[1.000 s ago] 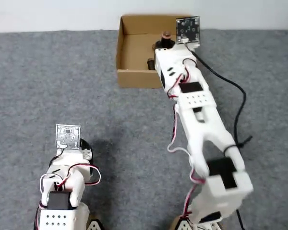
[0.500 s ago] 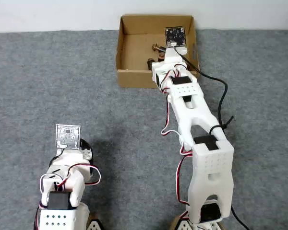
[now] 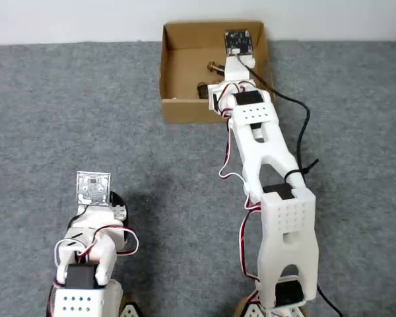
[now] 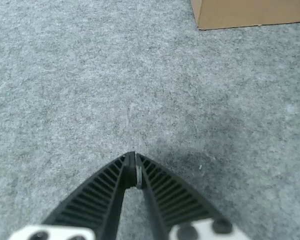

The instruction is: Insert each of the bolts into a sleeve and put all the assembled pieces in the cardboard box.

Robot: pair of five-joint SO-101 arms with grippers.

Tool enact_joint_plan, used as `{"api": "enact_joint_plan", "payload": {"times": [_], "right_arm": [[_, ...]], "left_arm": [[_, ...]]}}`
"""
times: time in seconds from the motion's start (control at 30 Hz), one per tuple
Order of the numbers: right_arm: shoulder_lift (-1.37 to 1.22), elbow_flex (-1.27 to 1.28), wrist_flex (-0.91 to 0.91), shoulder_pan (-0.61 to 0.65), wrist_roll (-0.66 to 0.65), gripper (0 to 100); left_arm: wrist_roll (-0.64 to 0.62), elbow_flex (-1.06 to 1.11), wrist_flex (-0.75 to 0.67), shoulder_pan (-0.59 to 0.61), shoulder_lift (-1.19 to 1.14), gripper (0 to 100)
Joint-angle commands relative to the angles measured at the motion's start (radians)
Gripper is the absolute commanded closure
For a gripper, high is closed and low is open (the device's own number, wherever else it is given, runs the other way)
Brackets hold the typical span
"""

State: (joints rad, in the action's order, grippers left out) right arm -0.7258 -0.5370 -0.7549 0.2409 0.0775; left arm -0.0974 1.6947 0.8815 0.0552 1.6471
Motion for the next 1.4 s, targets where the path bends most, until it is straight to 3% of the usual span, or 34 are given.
{"api": "enact_joint_plan", "payload": {"times": [0.0,0.1,0.93,1.17,1.37], "right_arm": [[0.01,-0.074,-0.01,-0.012,0.002,89.0],[0.016,-0.08,-0.012,-0.012,0.0,99.8],[0.484,-0.08,-0.742,-0.008,0.014,99.1],[0.644,-0.077,-1.02,-0.016,0.152,99.1],[0.846,0.069,-1.038,-0.038,0.183,99.1]], "left_arm": [[0.009,-0.004,0.006,0.005,0.0,99],[0.009,-0.004,0.005,0.005,0.0,99],[0.009,-0.004,-0.002,0.005,0.0,99],[0.009,-0.004,-0.003,-0.002,0.0,99],[0.009,-0.004,-0.003,-0.003,0.0,99]]}}
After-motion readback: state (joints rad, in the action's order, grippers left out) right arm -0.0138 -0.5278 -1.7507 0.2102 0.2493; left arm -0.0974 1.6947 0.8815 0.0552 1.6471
